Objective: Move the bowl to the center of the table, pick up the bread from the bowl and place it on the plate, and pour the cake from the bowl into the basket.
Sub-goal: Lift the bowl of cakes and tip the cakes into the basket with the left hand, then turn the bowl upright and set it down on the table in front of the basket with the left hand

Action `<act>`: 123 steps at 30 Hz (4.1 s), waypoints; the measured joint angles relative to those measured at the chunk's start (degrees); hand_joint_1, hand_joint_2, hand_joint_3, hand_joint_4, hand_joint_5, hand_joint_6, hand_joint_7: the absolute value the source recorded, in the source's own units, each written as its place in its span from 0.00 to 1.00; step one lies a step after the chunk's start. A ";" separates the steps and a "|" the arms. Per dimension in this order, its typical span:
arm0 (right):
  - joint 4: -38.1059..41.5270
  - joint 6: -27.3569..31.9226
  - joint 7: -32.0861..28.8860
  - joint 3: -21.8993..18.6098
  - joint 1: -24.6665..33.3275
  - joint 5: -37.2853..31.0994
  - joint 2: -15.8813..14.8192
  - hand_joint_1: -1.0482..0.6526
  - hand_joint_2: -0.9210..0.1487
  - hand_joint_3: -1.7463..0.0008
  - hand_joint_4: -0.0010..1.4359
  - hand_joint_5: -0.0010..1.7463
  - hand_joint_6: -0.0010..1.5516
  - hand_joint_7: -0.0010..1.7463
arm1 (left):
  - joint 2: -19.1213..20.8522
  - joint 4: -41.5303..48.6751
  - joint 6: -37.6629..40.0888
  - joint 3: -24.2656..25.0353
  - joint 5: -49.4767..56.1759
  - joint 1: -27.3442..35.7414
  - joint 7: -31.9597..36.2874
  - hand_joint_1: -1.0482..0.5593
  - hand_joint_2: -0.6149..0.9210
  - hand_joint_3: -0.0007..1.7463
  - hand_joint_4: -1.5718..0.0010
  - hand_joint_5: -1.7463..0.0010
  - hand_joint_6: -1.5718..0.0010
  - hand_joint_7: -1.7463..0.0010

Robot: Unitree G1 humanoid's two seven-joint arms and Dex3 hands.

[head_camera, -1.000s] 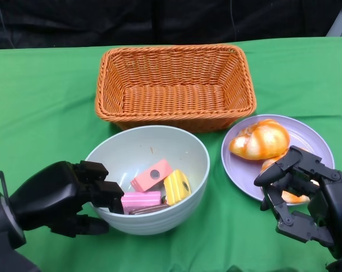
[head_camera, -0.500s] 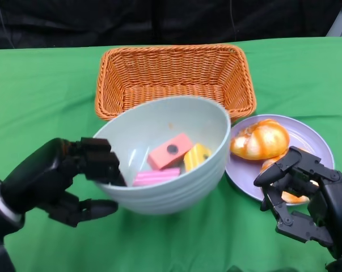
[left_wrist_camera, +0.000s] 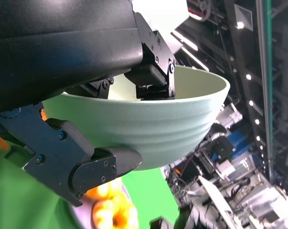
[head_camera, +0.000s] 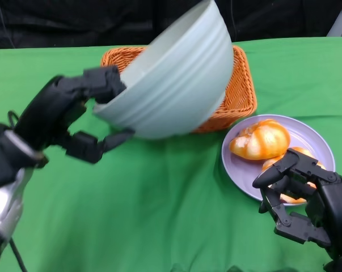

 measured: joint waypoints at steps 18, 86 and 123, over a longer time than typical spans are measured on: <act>2.91 -1.79 -0.41 -0.05 -0.44 -1.26 -0.08 0.60 0.22 0.51 0.49 0.88 0.42 0.75 | -16.32 22.07 3.44 14.52 15.62 -17.07 -2.82 0.58 0.78 0.64 0.48 0.00 0.53 0.15; 7.86 -3.11 -0.43 0.97 -0.36 -3.04 -0.21 0.59 0.20 0.55 0.49 0.89 0.43 0.72 | -32.80 37.71 71.82 60.88 -17.37 -39.75 7.07 0.49 0.92 0.39 0.40 0.00 0.51 0.00; 7.75 -2.44 -0.60 1.05 -0.41 -3.02 -0.22 0.58 0.21 0.54 0.49 0.88 0.42 0.73 | -12.44 19.74 4.66 20.18 27.08 -24.36 -19.31 0.60 0.79 0.61 0.47 0.00 0.55 0.11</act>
